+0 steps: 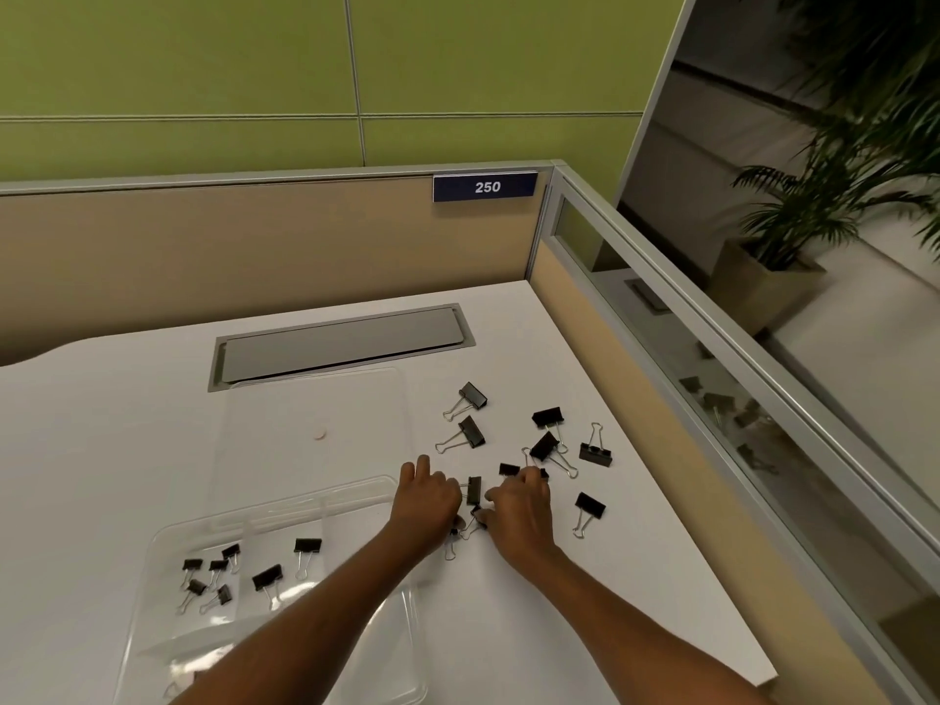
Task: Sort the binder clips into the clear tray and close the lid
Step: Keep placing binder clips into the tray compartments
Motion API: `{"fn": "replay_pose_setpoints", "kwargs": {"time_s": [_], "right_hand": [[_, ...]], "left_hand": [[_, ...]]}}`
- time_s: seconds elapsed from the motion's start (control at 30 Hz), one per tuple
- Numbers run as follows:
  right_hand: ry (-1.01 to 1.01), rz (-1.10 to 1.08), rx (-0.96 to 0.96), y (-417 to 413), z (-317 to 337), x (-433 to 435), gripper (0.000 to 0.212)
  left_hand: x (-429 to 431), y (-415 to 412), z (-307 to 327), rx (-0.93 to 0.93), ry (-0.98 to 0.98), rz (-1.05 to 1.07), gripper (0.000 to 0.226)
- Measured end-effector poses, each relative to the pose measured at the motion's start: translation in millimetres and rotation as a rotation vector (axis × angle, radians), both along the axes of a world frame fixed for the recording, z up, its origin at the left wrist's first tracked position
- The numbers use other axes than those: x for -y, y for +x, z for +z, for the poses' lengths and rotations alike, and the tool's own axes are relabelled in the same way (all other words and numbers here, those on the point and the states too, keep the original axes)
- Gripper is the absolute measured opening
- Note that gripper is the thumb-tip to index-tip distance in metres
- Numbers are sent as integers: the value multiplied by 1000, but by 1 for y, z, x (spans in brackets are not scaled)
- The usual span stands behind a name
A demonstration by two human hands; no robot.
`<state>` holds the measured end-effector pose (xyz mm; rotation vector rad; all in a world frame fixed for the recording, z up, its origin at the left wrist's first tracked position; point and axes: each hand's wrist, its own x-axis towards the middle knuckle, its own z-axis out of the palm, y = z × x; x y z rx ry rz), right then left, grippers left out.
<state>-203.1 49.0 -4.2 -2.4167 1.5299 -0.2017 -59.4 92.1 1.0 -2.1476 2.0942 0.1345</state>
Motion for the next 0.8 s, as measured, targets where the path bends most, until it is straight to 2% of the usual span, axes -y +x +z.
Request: {"fn": "replay_pose_setpoints", "kwargs": {"time_s": [0.13, 0.27, 0.67, 0.8], "right_hand": [[-14, 19, -70, 4, -8, -4, 29], [-55, 18, -127, 7, -14, -8, 29], [-42, 16, -119, 11, -21, -9, 19], [-55, 6, -94, 11, -22, -10, 14]], "left_hand": [[0, -6, 4, 55, 165, -10, 33], [2, -10, -7, 71, 106, -18, 12], [2, -15, -11, 62, 74, -9, 11], [2, -16, -11, 3, 40, 26, 11]]}}
